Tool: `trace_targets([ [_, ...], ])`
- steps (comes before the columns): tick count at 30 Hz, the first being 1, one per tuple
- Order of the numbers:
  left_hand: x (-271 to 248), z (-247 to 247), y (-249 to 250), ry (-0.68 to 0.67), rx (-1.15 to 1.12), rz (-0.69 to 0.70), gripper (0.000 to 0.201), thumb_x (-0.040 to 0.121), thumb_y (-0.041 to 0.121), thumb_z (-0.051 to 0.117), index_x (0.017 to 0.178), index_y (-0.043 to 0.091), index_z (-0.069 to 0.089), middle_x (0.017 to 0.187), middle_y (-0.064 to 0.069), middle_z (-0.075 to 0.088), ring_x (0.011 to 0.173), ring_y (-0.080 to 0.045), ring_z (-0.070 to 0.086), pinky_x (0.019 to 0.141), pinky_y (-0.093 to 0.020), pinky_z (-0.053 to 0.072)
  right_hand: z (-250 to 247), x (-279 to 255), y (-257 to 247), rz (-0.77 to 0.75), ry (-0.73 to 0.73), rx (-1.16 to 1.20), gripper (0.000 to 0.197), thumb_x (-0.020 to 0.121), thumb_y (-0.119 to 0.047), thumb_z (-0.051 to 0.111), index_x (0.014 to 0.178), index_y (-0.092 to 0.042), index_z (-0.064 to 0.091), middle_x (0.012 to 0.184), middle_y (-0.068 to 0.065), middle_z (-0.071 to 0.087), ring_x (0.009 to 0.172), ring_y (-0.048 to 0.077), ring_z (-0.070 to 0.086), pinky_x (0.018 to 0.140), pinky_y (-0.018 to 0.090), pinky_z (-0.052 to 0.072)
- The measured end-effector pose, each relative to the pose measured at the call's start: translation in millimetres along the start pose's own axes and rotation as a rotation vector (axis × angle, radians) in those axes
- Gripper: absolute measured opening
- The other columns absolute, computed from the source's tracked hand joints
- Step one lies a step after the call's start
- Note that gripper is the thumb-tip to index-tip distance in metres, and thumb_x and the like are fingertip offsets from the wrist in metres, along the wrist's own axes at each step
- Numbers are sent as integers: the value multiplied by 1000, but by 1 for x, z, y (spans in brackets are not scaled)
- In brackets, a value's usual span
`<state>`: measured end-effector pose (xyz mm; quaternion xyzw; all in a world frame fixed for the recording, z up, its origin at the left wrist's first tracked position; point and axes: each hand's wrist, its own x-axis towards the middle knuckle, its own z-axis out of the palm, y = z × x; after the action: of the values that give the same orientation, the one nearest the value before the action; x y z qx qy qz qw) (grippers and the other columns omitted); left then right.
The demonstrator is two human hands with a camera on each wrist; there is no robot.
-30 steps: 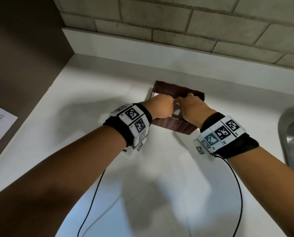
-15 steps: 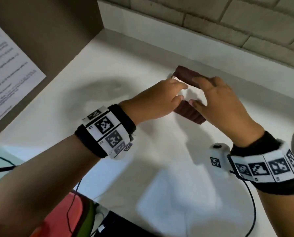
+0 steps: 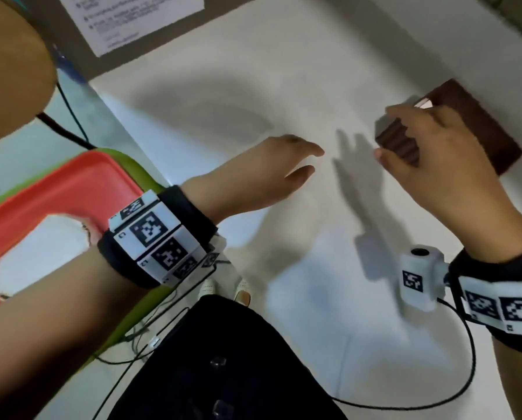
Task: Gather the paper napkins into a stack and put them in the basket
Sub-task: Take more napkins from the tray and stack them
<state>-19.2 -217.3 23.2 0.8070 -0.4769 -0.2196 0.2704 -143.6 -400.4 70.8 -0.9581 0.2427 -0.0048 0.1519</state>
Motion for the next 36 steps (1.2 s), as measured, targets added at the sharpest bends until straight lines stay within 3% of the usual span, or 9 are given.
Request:
trace_targets([
  [7, -85, -12, -44, 105, -20, -203, 39, 102, 26, 45, 139, 17, 53, 138, -2, 57, 120, -15, 56, 88, -7, 26, 27, 6, -56, -214, -89, 14, 50, 91, -30, 59, 139, -25, 46, 130, 16, 51, 117, 30, 55, 99, 44, 46],
  [10, -124, -18, -64, 146, -23, -317, 38, 102, 28, 44, 139, 19, 52, 136, -2, 58, 100, -8, 55, 81, -8, 26, 43, 6, -87, -295, -133, 24, 49, 91, -29, 58, 139, -26, 47, 130, 14, 51, 118, 28, 55, 99, 44, 47],
  [14, -174, -25, -93, 236, -24, -428, 35, 101, 20, 46, 133, 14, 59, 128, -4, 64, 114, -19, 60, 84, -13, 32, 63, 4, -129, -389, -188, 33, 47, 91, -29, 58, 137, -25, 48, 130, 13, 52, 118, 28, 56, 98, 44, 47],
  [17, -211, -29, -123, 371, -21, -565, 29, 100, 15, 46, 120, 10, 66, 113, -9, 70, 102, -27, 65, 75, -18, 34, 80, -3, -161, -454, -225, 44, 45, 92, -29, 57, 136, -24, 50, 129, 10, 52, 117, 26, 57, 99, 42, 47],
  [19, -233, -31, -147, 423, -12, -682, 29, 99, 10, 45, 118, 7, 67, 113, -14, 70, 103, -34, 64, 80, -27, 36, 93, -10, -182, -478, -265, 56, 44, 93, -30, 57, 136, -25, 50, 129, 7, 52, 116, 24, 57, 98, 39, 47],
  [23, -263, -25, -197, 325, 3, -897, 37, 97, 4, 39, 128, 2, 61, 130, -22, 62, 121, -38, 54, 95, -39, 39, 122, -25, -225, -523, -368, 63, 44, 94, -32, 55, 137, -27, 49, 128, 4, 52, 115, 19, 55, 93, 27, 41],
  [28, -277, -6, -249, 156, 95, -855, 24, 92, -2, 44, 111, -11, 57, 115, -32, 58, 106, -45, 55, 86, -49, 37, 181, -33, -280, -584, -503, 77, 41, 94, -30, 56, 134, -22, 53, 127, 4, 58, 120, 23, 51, 98, 30, 38],
  [33, -276, 6, -278, 71, 122, -880, 59, 88, 26, 66, 136, 1, 43, 127, -23, 55, 118, -41, 51, 92, -48, 41, 248, -41, -319, -582, -545, 36, 41, 96, -36, 49, 133, -21, 55, 130, 1, 63, 132, 30, 41, 108, 42, 30],
  [36, -276, 6, -289, 29, 81, -903, 70, 81, 41, 72, 132, 2, 44, 128, -21, 56, 117, -39, 53, 90, -47, 44, 274, -48, -335, -467, -606, -33, 38, 98, -38, 44, 127, -16, 54, 136, 6, 58, 143, 33, 25, 109, 47, 24],
])
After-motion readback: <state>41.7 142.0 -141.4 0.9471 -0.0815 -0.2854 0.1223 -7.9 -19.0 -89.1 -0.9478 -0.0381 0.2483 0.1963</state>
